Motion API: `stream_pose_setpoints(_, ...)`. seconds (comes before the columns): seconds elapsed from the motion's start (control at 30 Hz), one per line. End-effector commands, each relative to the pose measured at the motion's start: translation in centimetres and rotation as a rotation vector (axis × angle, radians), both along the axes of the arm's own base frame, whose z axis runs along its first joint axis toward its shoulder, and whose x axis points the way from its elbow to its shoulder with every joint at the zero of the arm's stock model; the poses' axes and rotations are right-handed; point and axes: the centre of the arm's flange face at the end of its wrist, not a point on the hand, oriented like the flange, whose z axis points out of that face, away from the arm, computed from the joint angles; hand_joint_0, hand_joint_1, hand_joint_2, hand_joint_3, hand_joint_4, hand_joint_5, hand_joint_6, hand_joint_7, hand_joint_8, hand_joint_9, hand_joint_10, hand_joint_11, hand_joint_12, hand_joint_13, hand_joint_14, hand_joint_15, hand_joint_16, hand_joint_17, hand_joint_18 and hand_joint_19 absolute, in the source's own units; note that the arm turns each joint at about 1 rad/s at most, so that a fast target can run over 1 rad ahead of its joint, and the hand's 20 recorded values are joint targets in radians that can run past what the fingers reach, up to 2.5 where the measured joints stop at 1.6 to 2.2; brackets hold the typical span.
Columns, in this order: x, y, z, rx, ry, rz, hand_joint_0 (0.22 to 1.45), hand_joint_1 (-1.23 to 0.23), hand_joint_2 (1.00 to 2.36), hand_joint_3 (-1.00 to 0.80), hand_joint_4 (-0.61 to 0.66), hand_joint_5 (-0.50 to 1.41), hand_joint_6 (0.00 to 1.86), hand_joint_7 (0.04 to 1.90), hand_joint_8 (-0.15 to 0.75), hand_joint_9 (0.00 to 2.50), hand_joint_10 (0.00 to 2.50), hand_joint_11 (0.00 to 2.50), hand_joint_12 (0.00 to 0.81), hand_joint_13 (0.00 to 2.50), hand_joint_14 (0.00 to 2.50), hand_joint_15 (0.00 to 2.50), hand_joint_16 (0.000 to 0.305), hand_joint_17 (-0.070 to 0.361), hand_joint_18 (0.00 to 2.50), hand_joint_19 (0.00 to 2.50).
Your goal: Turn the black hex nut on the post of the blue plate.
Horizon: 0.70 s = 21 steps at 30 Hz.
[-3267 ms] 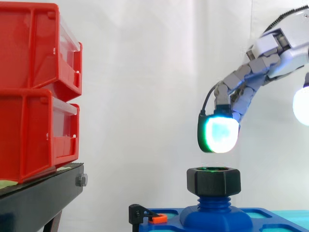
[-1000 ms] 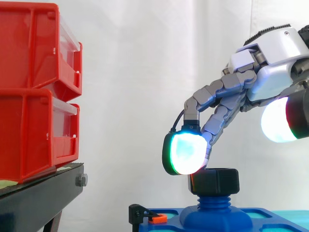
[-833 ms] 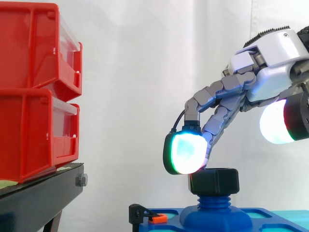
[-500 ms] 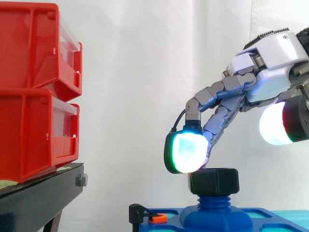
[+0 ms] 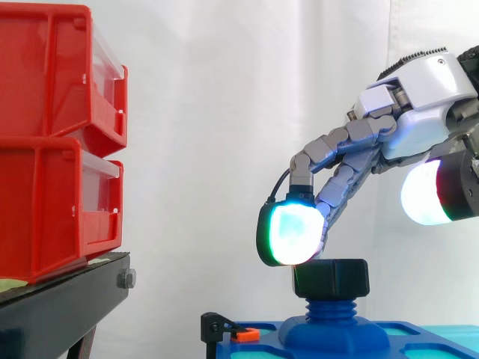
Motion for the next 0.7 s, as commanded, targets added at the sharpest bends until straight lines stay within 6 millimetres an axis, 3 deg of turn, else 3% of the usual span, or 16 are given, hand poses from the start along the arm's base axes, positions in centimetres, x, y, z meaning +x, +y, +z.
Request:
stream_pose_setpoints(0.0, 0.0, -0.1, 0.0, 0.0, -0.002, 0.001, 0.48, -0.51, 1.0, -0.5, 0.17, -0.19, 0.5, 0.98, 0.189, 0.51, 0.01, 0.27, 0.321, 0.62, 0.01, 0.33, 0.042, 0.095, 0.36, 0.36)
stream_pose_setpoints(0.67, 0.5, 1.7, 0.1, -0.006, -0.005, 0.006, 0.48, -0.51, 1.0, -0.5, 0.17, -0.19, 0.5, 0.97, 0.191, 0.51, 0.01, 0.26, 0.321, 0.63, 0.01, 0.33, 0.042, 0.095, 0.35, 0.37)
